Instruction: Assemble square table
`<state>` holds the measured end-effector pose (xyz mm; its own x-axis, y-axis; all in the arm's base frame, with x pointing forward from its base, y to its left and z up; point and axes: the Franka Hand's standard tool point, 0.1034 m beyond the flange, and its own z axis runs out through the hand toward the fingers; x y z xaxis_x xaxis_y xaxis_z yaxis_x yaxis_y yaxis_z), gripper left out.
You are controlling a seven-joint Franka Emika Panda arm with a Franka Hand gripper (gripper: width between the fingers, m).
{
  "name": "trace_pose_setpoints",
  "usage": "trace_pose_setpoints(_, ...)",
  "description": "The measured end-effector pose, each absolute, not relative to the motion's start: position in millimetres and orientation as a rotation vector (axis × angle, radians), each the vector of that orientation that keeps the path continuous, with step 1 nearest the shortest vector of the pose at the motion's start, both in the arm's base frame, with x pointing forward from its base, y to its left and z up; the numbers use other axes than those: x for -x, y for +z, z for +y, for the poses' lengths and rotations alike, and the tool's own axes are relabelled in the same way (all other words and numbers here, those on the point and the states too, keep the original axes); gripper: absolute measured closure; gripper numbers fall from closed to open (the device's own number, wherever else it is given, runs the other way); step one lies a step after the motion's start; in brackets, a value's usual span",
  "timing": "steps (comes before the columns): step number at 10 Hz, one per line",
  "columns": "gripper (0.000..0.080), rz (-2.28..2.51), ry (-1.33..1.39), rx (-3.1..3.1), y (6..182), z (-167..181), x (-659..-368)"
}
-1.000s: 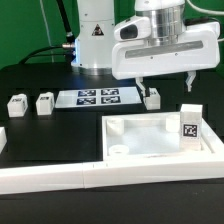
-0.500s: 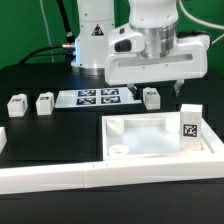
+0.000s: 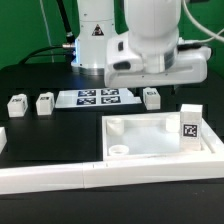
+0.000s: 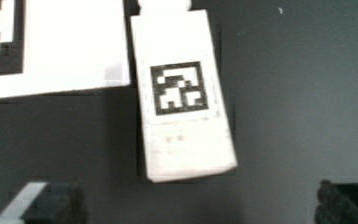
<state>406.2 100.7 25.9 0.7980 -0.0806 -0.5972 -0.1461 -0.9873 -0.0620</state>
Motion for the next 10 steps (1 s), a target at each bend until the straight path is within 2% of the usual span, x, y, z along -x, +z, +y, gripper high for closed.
trace_pose_setpoints(1,0.0151,0.187,1.025,2.856,19.9,101.9,-402.1)
trace_pose_setpoints(3,0.0151,0.186,1.199,2.785,20.6,97.4,-398.1)
trace_pose_setpoints(5,0.0151,0.212,1.191,2.789,16.2,97.7,-398.6)
trace_pose_setpoints(8,0.0151,0.265,1.297,2.758,4.5,115.7,-365.5)
trace_pose_setpoints(9,0.0151,0.267,1.307,2.755,3.3,115.3,-362.4)
trace_pose_setpoints(10,0.0281,0.271,1.301,2.756,3.7,113.5,-364.6)
